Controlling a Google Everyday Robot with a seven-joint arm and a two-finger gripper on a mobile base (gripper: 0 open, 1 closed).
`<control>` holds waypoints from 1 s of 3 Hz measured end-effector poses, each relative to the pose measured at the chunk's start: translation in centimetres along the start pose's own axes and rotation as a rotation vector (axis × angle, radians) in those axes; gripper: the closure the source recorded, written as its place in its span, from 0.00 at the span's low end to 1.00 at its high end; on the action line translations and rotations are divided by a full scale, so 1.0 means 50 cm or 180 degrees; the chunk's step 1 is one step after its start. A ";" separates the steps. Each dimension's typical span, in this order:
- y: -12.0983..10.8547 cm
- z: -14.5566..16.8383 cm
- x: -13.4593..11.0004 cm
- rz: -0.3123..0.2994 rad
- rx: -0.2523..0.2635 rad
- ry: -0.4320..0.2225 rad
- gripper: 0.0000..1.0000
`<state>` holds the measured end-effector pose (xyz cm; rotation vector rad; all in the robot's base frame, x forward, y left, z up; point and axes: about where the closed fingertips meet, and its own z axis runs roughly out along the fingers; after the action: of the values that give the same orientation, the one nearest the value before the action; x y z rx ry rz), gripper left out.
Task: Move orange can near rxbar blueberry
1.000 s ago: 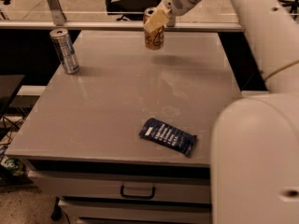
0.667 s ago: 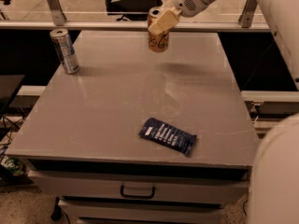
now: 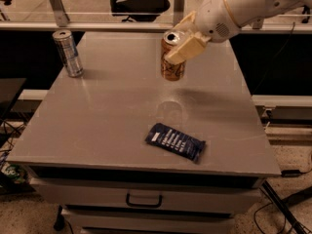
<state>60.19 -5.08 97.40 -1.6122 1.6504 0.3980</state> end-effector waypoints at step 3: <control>0.183 -0.063 0.028 -0.0059 -0.0707 0.0087 1.00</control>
Offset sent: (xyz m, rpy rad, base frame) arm -0.1191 -0.0332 -0.0149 -0.0638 0.1720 0.1747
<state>50.70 -6.93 95.80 -1.8005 1.6571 0.5687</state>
